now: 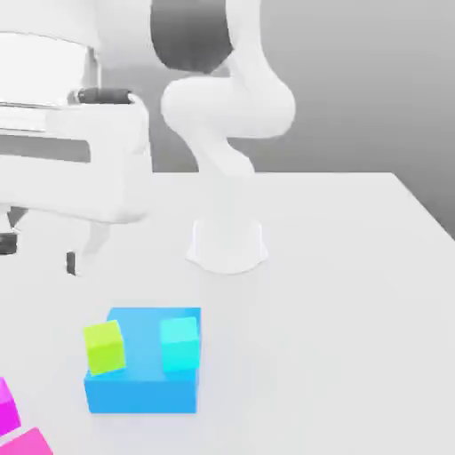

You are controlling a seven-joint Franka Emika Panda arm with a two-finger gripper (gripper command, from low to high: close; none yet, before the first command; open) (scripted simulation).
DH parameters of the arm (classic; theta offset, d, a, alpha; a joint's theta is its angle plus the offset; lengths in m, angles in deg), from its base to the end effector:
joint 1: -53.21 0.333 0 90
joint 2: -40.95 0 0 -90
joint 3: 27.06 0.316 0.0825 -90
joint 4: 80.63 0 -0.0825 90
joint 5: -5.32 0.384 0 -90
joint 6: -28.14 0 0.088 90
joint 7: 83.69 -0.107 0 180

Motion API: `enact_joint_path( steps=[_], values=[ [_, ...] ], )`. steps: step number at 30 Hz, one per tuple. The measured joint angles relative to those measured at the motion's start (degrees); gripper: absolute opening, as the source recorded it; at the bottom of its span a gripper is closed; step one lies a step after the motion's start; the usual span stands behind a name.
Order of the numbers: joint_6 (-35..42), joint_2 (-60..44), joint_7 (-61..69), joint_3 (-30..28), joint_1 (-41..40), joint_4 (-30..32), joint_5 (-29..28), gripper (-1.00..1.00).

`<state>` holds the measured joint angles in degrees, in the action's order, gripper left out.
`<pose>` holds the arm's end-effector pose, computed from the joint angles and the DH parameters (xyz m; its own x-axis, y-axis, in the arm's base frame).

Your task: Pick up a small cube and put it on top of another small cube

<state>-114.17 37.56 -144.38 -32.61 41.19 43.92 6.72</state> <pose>0.5401 -0.1707 0.3909 0.1739 -0.9786 0.1098 -0.9551 -0.1947 -0.2232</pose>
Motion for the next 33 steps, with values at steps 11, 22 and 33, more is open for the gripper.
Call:
enact_joint_path(
  steps=[11, 22, 33],
  values=[
    [-5.44, -23.06, -3.55, -2.01, -4.63, -3.5, 4.96, 0.0],
    [-10.79, -30.62, -2.72, -0.83, -5.81, -5.14, 6.56, -1.0],
    [-1.58, -9.03, -18.5, -3.86, -2.59, 6.94, 8.05, -1.0]
  ],
)
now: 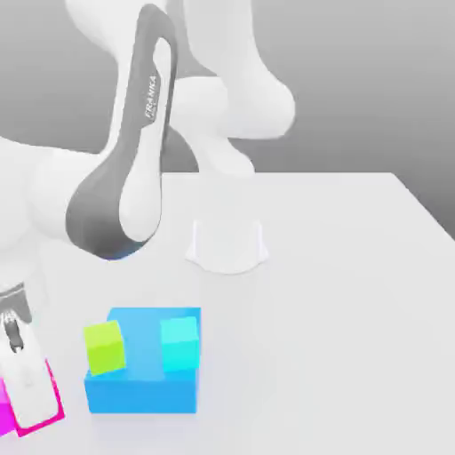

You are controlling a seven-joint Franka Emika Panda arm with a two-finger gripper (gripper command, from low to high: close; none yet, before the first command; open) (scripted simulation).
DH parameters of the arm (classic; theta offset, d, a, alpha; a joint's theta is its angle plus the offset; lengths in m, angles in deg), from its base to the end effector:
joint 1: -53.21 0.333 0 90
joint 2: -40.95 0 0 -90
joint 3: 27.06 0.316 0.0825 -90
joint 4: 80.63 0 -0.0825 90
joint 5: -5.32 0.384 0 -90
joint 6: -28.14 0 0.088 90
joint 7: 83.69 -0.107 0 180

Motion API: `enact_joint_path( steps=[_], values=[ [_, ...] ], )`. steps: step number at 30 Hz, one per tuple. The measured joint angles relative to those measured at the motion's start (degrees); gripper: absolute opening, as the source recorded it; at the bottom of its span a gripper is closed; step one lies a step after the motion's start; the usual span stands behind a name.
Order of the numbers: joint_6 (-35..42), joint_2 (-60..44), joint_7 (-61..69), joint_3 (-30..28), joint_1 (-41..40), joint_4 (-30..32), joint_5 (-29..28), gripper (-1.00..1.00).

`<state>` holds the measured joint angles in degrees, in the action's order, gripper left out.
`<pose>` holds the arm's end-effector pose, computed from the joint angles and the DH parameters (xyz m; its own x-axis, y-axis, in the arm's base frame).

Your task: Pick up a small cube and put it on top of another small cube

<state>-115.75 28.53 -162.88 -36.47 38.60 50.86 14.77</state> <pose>0.4828 -0.2174 0.2566 -0.3511 -0.9343 -0.0611 -0.9357 0.3525 -0.0123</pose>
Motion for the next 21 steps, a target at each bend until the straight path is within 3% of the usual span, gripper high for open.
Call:
enact_joint_path(
  steps=[10, 15, 16, 21],
  values=[
    [3.91, 20.3, -32.94, 0.97, -0.97, 16.01, -9.76, -1.0],
    [-4.44, 14.95, -36.19, 1.2, -1.24, 19.25, -10.25, -1.0],
    [-6.07, 13.61, -35.94, 1.17, -1.08, 19.55, -9.81, 1.0],
    [-6.07, 13.61, -35.94, 1.17, -0.93, 19.55, -9.81, 1.0]
  ],
)
